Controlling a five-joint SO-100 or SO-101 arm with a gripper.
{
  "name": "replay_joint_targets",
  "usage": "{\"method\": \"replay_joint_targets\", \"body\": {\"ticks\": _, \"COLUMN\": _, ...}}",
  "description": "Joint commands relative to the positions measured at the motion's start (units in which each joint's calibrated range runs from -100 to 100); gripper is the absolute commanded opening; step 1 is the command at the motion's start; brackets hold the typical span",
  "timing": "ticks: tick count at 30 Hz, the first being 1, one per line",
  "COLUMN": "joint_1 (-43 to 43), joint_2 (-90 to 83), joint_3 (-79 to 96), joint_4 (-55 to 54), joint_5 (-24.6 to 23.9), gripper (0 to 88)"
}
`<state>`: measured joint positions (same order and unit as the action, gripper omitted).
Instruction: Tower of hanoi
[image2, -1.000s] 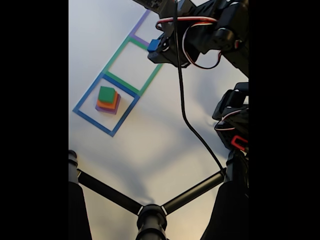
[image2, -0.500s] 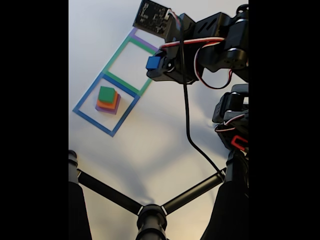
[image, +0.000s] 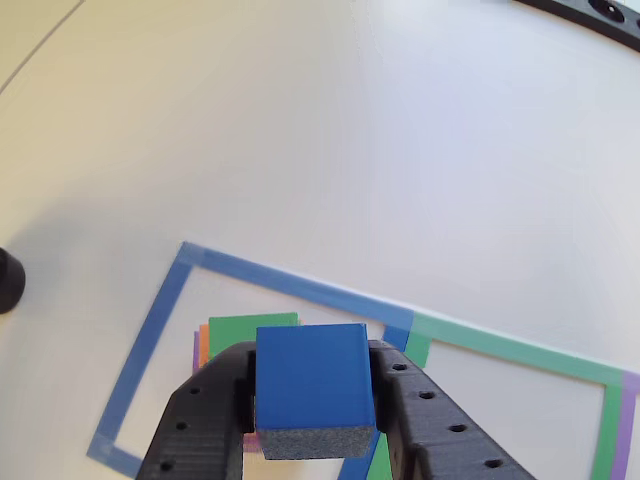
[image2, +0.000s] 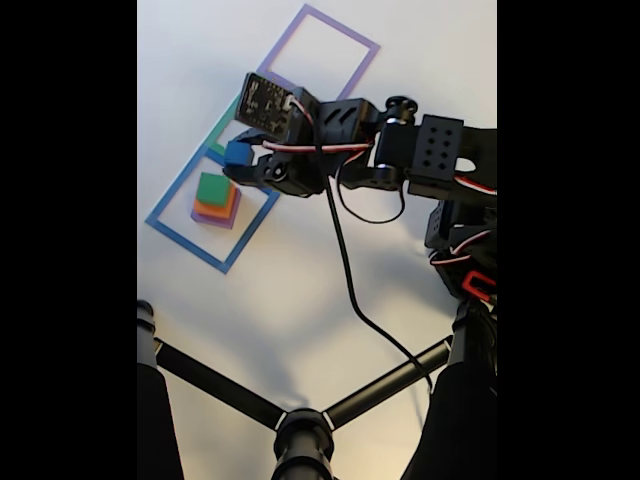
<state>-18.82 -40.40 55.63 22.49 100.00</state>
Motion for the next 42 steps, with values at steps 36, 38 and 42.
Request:
{"method": "replay_joint_targets", "body": {"ticks": 36, "joint_1": -2.6, "joint_2": 18.6, "joint_3": 6.9, "joint_4": -32.9, "joint_5": 0.0, "gripper": 3.4}}
{"method": "replay_joint_targets", "body": {"ticks": 38, "joint_1": -2.6, "joint_2": 19.3, "joint_3": 6.9, "joint_4": -33.8, "joint_5": 0.0, "gripper": 3.4}}
{"method": "replay_joint_targets", "body": {"ticks": 42, "joint_1": -2.6, "joint_2": 21.4, "joint_3": 6.2, "joint_4": -35.2, "joint_5": 0.0, "gripper": 3.4}}
